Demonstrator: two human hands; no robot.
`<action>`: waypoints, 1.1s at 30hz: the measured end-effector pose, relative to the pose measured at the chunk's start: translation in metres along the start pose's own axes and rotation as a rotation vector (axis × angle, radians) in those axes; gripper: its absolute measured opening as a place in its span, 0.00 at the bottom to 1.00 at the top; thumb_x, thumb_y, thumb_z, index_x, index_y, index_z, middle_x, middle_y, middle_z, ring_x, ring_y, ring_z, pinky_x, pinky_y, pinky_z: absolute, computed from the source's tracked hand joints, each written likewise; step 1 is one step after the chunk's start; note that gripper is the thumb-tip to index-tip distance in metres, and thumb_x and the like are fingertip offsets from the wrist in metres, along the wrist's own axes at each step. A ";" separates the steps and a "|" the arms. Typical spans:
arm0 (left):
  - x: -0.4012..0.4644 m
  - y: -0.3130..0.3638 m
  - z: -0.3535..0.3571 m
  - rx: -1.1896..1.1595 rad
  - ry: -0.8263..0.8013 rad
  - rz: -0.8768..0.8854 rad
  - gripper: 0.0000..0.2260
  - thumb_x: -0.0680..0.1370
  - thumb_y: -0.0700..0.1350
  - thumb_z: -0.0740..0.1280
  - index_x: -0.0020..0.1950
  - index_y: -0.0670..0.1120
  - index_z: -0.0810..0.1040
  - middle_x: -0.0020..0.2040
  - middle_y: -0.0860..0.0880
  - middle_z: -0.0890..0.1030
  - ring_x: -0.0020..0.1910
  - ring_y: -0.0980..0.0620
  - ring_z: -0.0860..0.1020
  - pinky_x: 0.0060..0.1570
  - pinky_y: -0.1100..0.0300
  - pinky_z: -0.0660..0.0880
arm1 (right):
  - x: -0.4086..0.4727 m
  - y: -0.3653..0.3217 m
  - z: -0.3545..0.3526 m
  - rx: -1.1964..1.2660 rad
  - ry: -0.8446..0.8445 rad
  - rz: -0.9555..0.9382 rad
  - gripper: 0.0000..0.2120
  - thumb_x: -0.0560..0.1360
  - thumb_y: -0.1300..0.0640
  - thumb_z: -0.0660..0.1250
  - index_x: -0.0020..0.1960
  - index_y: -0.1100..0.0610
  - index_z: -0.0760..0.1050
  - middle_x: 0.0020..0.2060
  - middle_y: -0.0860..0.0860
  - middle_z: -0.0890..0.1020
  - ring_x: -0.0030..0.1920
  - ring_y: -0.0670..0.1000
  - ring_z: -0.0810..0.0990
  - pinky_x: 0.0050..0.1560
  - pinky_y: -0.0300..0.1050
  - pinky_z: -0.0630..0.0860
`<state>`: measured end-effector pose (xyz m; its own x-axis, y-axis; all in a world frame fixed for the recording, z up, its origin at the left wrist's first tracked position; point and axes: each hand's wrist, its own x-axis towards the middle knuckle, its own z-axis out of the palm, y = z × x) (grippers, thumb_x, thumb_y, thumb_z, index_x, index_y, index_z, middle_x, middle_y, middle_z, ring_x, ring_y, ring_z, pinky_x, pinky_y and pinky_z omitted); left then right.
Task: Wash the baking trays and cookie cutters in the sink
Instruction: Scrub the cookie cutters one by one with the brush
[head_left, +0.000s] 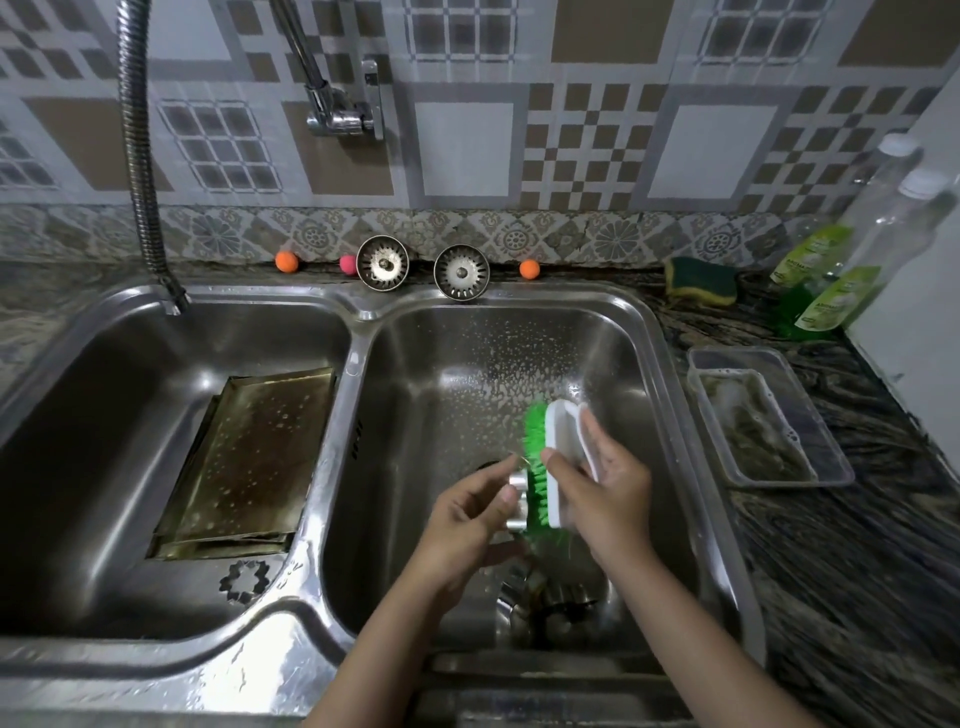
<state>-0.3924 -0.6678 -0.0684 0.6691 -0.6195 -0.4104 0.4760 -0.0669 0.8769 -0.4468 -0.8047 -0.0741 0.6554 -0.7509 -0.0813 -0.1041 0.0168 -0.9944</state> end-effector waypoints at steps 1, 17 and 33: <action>0.000 0.002 -0.006 -0.004 0.002 -0.006 0.14 0.77 0.42 0.66 0.62 0.51 0.78 0.50 0.48 0.81 0.48 0.50 0.79 0.50 0.46 0.78 | 0.002 0.002 0.003 0.005 0.001 -0.004 0.32 0.68 0.61 0.76 0.70 0.54 0.69 0.62 0.41 0.75 0.58 0.35 0.75 0.53 0.28 0.73; -0.040 0.022 -0.237 0.835 0.535 -0.143 0.12 0.70 0.33 0.74 0.52 0.41 0.81 0.37 0.48 0.80 0.32 0.52 0.77 0.26 0.69 0.72 | -0.023 0.032 0.007 -0.098 -0.183 0.080 0.33 0.67 0.62 0.76 0.69 0.51 0.71 0.60 0.41 0.76 0.49 0.29 0.74 0.43 0.23 0.72; -0.035 0.053 -0.139 0.758 0.615 0.217 0.08 0.73 0.46 0.72 0.52 0.51 0.79 0.44 0.56 0.81 0.44 0.61 0.79 0.39 0.68 0.74 | -0.003 0.021 -0.011 -0.079 -0.055 0.097 0.31 0.67 0.61 0.76 0.68 0.50 0.72 0.62 0.44 0.77 0.56 0.38 0.77 0.56 0.41 0.77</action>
<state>-0.3118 -0.5406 -0.0426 0.9794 -0.1795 -0.0926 -0.0380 -0.6141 0.7883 -0.4589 -0.8099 -0.0935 0.6792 -0.7109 -0.1822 -0.2257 0.0339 -0.9736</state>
